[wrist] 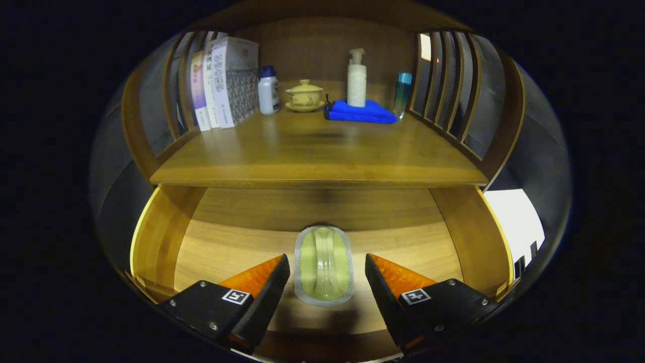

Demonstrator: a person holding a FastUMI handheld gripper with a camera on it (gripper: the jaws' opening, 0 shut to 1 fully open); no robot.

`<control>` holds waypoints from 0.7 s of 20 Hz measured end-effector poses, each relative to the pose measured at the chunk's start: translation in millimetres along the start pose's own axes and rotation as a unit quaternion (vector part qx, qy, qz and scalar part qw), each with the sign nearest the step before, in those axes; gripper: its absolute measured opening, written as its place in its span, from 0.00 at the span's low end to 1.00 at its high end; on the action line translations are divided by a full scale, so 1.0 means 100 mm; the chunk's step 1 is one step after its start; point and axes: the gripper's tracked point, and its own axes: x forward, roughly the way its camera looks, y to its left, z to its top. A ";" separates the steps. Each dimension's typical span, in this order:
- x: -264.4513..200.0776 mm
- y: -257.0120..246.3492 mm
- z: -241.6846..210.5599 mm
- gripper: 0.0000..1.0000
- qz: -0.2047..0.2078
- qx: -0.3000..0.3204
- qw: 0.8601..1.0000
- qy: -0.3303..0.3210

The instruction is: Pull open the drawer, take out the items inside it, and place them on the countertop above the cabinet.

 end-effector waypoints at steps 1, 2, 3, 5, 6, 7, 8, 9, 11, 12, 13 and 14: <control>0.04 0.02 0.00 0.92 0.001 -0.002 1.000 0.006; 0.08 0.00 -0.01 0.91 -0.005 -0.008 1.000 0.011; 0.11 -0.04 -0.04 0.87 -0.017 -0.020 0.999 0.018; 0.15 -0.06 -0.14 0.76 -0.028 -0.032 0.998 0.037; 0.19 0.01 -0.17 0.72 -0.019 -0.031 0.999 0.040; 0.20 0.07 -0.19 0.64 -0.009 -0.028 0.999 0.040; 0.21 0.11 -0.21 0.59 0.001 -0.028 0.999 0.039; 0.18 0.12 -0.21 0.52 0.004 -0.034 0.999 0.038; 0.16 0.09 -0.17 0.37 -0.003 -0.045 0.999 0.022; 0.16 0.07 -0.19 0.30 -0.007 -0.047 0.999 0.018; 0.14 0.06 -0.20 0.22 -0.010 -0.041 0.999 0.012; 0.12 0.08 -0.20 0.21 -0.005 -0.032 0.999 0.004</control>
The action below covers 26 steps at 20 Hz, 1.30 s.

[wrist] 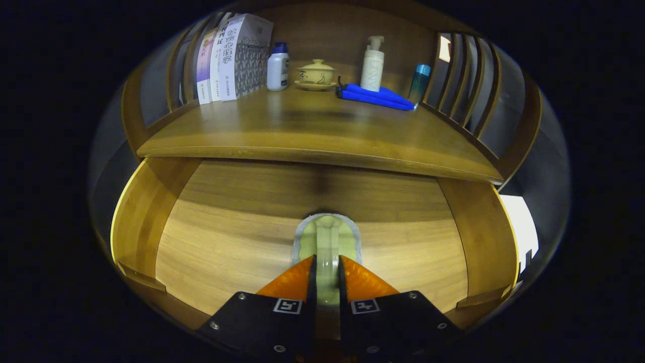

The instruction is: Pull open the drawer, take out the items inside it, and place them on the countertop above the cabinet.

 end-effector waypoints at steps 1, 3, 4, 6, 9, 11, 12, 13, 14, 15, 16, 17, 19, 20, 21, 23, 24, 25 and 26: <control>-0.01 0.03 0.00 0.18 0.007 0.009 1.000 -0.005; -0.07 -0.03 -0.03 0.16 -0.002 0.022 1.000 -0.014; -0.12 -0.03 -0.02 0.16 -0.002 0.029 0.999 -0.023; -0.21 0.02 0.10 0.15 0.008 0.048 0.997 -0.059; -0.39 -0.02 0.17 0.15 -0.002 0.032 0.996 -0.081; -0.55 -0.02 0.24 0.15 -0.005 0.026 0.995 -0.099; -0.63 -0.01 0.28 0.15 -0.003 0.028 0.994 -0.108; -0.71 -0.01 0.33 0.15 -0.002 0.031 0.993 -0.118; -0.78 0.00 0.38 0.15 0.001 0.033 0.991 -0.127; -0.86 0.03 0.45 0.15 0.009 0.035 0.990 -0.139; -0.93 0.05 0.54 0.15 0.018 0.040 0.987 -0.153; -0.99 0.07 0.63 0.15 0.023 0.043 0.985 -0.165; -1.10 -0.01 0.81 0.15 0.014 0.040 0.981 -0.187; -1.14 -0.04 0.90 0.15 0.009 0.037 0.980 -0.196; -1.17 -0.05 1.01 0.15 0.007 0.036 0.978 -0.206; -1.20 -0.07 1.23 0.15 0.006 0.039 0.974 -0.224; -1.19 -0.09 1.34 0.15 0.005 0.041 0.972 -0.232; -1.18 -0.10 1.46 0.15 0.007 0.044 0.969 -0.243; -1.15 -0.08 1.58 0.15 0.011 0.045 0.967 -0.251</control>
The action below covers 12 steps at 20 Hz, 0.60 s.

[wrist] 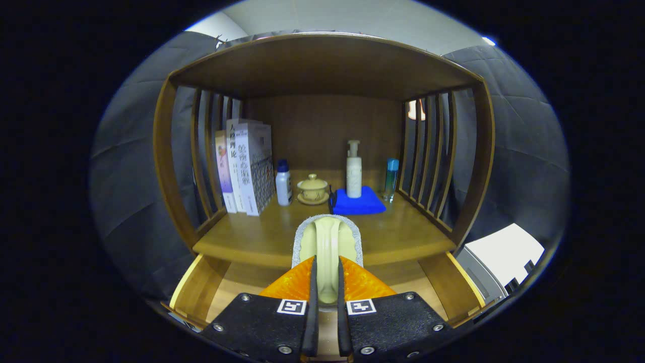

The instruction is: Pull open the drawer, take out the items inside it, and place them on the countertop above the cabinet.

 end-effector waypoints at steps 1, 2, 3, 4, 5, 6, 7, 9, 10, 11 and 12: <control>0.07 0.00 0.09 0.15 0.000 0.001 1.000 -0.008; 0.16 -0.01 0.16 0.15 0.001 -0.001 1.000 -0.017; 0.26 -0.01 0.23 0.15 0.000 -0.004 1.000 -0.022; 0.35 -0.01 0.26 0.15 0.000 -0.011 1.000 -0.025; 0.44 -0.01 0.29 0.15 0.000 -0.020 0.999 -0.028; 0.53 0.00 0.30 0.15 -0.001 -0.029 0.999 -0.028; 0.62 0.01 0.31 0.15 -0.001 -0.039 0.999 -0.028; 0.79 0.04 0.28 0.15 0.000 -0.057 0.998 -0.022; 0.86 0.04 0.25 0.15 0.001 -0.064 0.998 -0.018; 0.92 0.06 0.22 0.15 0.002 -0.070 0.997 -0.013; 0.99 0.04 0.18 0.15 0.001 -0.074 0.997 -0.008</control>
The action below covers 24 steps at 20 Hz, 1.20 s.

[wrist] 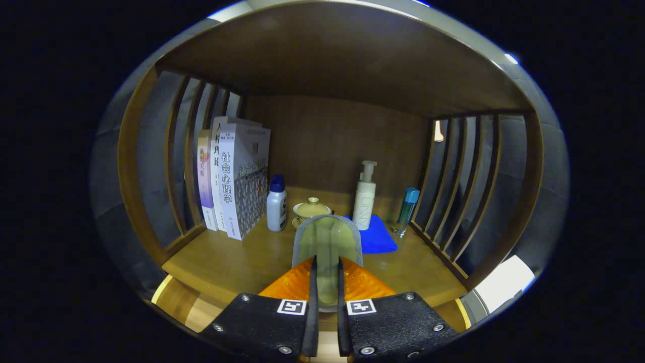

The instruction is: Pull open the drawer, take out the items inside it, and place them on the countertop above the cabinet.

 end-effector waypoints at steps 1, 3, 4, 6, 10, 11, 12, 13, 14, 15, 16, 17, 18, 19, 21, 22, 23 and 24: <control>0.06 0.00 -0.04 0.15 0.000 -0.004 1.000 0.005; 0.18 0.01 -0.14 0.16 0.003 -0.004 1.000 0.017; 0.22 0.01 -0.18 0.16 0.005 -0.002 1.000 0.021; 0.33 0.02 -0.21 0.16 0.006 0.002 1.000 0.028; 0.48 0.00 -0.27 0.19 0.011 0.038 0.998 0.040; 0.50 -0.01 -0.26 0.20 0.012 0.047 0.998 0.040; 0.53 -0.01 -0.27 0.21 0.014 0.056 0.997 0.041; 0.58 -0.02 -0.29 0.23 0.016 0.066 0.997 0.045; 0.62 0.00 -0.32 0.24 0.022 0.074 0.996 0.052; 0.64 0.01 -0.35 0.25 0.027 0.078 0.995 0.060; 0.67 0.00 -0.38 0.26 0.033 0.079 0.994 0.063; 0.68 -0.02 -0.36 0.29 0.036 0.079 0.994 0.065; 0.68 -0.01 -0.38 0.30 0.039 0.080 0.994 0.064; 0.65 -0.02 -0.35 0.35 0.041 0.083 0.994 0.059; 0.52 0.01 -0.21 0.65 0.051 0.102 0.993 0.028; 0.40 0.03 -0.10 0.80 0.057 0.111 0.992 0.006; 0.25 0.06 -0.01 0.95 0.060 0.114 0.992 -0.014; 0.08 0.03 0.08 0.96 0.059 0.112 0.991 -0.032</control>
